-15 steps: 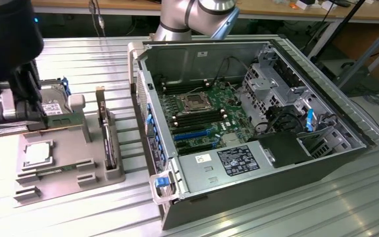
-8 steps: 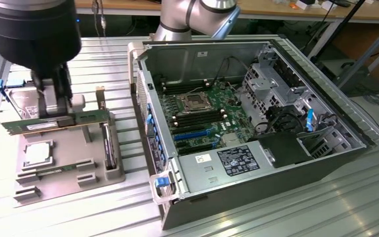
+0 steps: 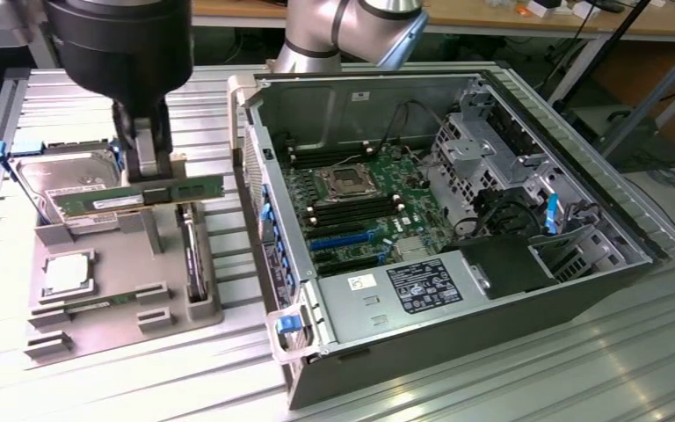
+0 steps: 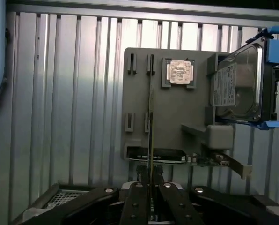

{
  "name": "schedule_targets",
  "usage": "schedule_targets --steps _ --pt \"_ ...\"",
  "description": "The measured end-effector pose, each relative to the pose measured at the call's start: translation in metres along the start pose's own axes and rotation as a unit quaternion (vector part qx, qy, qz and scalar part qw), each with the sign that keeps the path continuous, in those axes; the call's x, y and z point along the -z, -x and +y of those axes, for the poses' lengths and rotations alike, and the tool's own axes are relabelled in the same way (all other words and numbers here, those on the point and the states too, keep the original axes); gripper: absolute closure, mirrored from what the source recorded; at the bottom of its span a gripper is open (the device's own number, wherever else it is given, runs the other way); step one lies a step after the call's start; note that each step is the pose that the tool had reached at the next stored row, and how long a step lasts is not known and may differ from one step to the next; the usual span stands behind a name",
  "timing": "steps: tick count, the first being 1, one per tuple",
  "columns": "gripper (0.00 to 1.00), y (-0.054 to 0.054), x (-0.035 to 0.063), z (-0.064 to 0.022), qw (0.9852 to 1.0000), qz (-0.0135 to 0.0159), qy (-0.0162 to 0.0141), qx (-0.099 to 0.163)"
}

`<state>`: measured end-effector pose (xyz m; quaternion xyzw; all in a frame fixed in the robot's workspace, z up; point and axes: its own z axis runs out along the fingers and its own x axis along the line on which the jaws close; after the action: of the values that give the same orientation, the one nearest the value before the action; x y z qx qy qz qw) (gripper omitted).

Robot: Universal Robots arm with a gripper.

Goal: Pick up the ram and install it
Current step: 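Pick up the ram and move it above insertion slot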

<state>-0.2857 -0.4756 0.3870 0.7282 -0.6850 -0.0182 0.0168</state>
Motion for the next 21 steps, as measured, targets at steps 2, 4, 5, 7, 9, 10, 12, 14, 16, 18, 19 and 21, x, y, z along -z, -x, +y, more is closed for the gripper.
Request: schedule_targets --steps 2,4,5,7,9,10,12,14,16,18,19,21 --pt "0.85 0.003 -0.0001 -0.0120 1.0000 0.0000 0.0000 0.000" --pt "0.85 0.007 -0.0002 -0.0307 1.0000 0.0000 0.0000 0.000" --pt "0.85 0.008 -0.0002 -0.0373 1.0000 0.0000 0.0001 0.000" --pt "0.85 0.010 -0.0002 -0.0501 1.0000 0.0000 0.0000 0.000" --pt "0.85 0.011 -0.0003 -0.0692 1.0000 0.0000 0.0001 0.000" --pt "0.85 0.011 -0.0003 -0.0749 1.0000 0.0000 0.0001 0.000" --pt "0.85 0.012 -0.0002 -0.0894 1.0000 0.0000 0.0001 0.000" --pt "0.85 0.013 -0.0001 -0.1023 1.0000 0.0000 0.0001 0.000" --pt "0.85 0.013 0.0000 -0.1116 1.0000 0.0000 0.0001 0.000" --pt "0.85 0.013 0.0001 -0.1218 1.0000 0.0000 0.0001 0.000" --pt "0.85 0.013 0.0001 -0.1278 1.0000 0.0000 0.0001 0.000" --pt "0.85 0.014 0.0003 -0.1369 1.0000 0.0000 0.0001 0.000"
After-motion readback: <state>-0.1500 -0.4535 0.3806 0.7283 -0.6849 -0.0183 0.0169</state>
